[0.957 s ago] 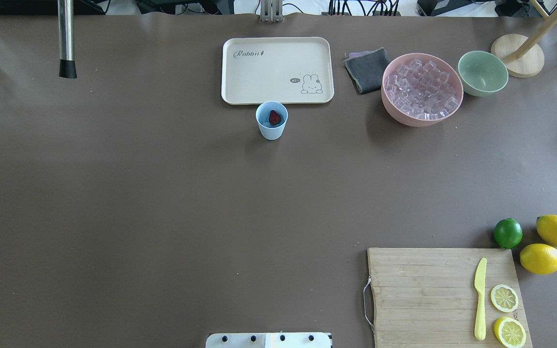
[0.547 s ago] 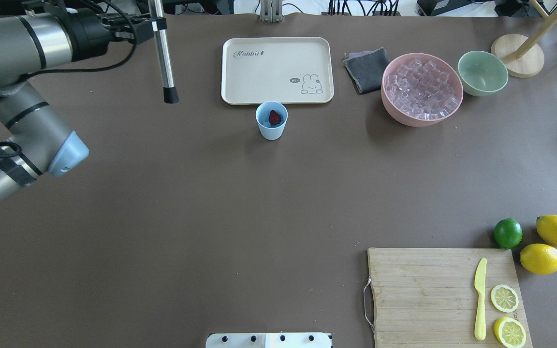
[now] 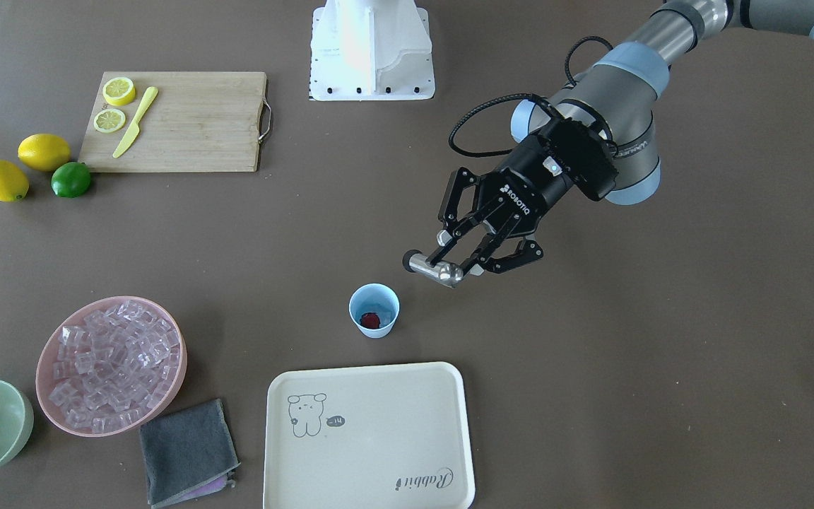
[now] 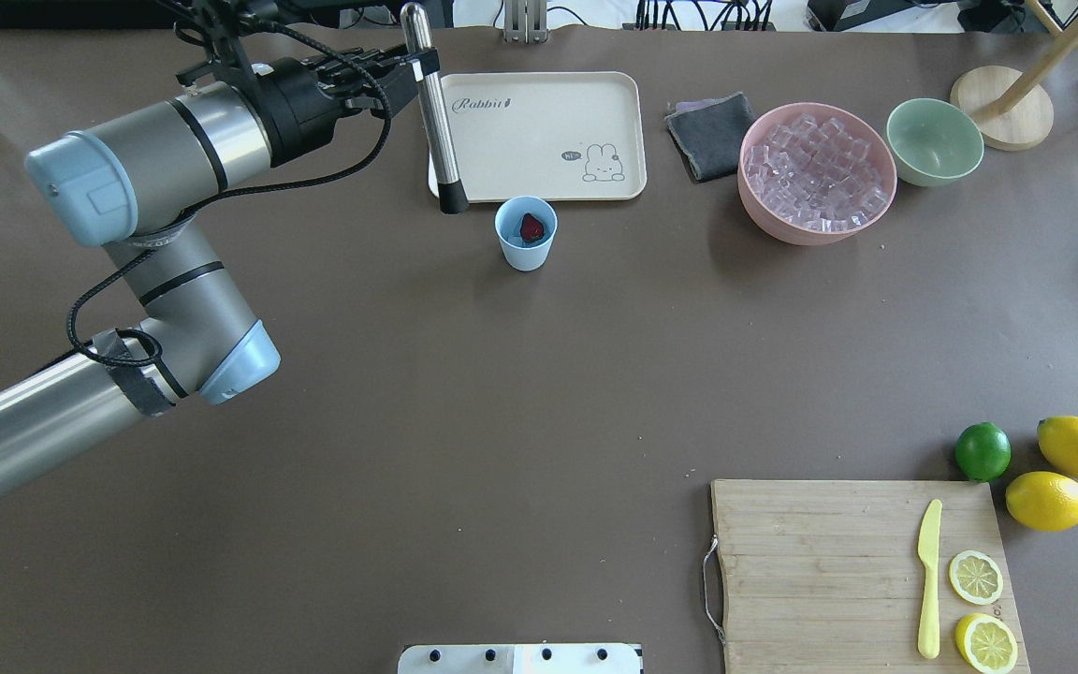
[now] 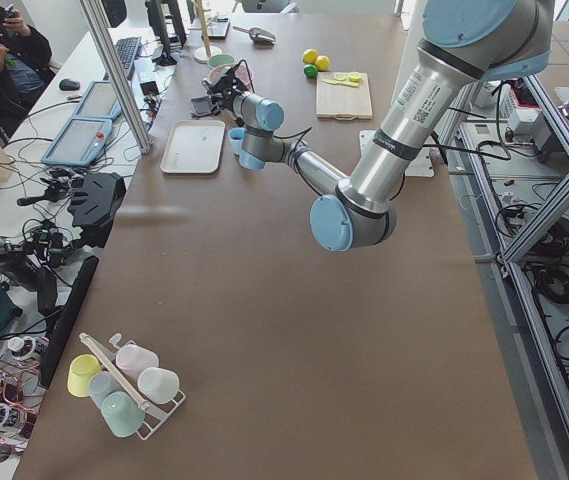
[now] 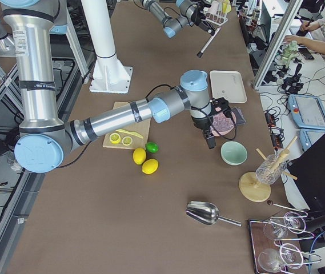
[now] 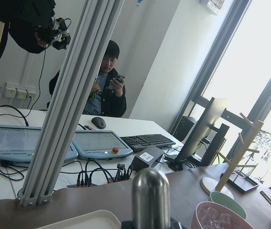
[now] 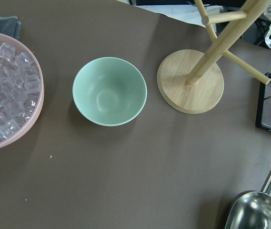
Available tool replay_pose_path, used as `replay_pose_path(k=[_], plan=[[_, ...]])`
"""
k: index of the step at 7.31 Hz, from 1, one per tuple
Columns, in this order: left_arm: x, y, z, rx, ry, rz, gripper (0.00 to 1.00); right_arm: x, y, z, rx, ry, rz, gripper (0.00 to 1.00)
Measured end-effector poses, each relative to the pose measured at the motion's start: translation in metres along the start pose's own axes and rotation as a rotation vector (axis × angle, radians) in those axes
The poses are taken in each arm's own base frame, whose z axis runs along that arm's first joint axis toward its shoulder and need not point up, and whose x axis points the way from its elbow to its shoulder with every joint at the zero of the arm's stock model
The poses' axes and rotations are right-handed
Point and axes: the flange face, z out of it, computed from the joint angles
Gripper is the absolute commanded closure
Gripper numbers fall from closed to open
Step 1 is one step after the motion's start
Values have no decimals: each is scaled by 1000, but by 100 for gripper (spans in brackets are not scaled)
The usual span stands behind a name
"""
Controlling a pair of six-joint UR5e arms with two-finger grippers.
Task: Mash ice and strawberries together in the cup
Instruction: 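Position the pestle tip above the light-blue cup with the left gripper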
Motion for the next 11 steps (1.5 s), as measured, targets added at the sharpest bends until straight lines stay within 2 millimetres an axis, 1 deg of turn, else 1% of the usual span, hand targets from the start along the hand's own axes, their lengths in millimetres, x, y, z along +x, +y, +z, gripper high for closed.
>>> replay_pose_path(k=[1, 2, 5, 6, 8, 9, 11], plan=[[8, -4, 15, -3, -8, 18, 100, 2, 0, -2, 5, 4, 3, 0], [12, -6, 26, -14, -23, 49, 100, 3, 0, -5, 10, 4, 5, 0], [16, -11, 38, -30, -53, 120, 100, 5, 2, -12, 20, 5, 9, 0], [19, -13, 45, -30, -68, 139, 100, 5, 3, -13, 21, 8, 9, 0], [25, -17, 67, -29, -85, 149, 100, 7, 3, -14, 24, 14, 11, 0], [27, -15, 78, -37, -90, 149, 100, 8, 3, -14, 26, 16, 12, 0], [27, -1, 87, -60, -98, 147, 100, 9, 3, -15, 28, 25, 13, 0]])
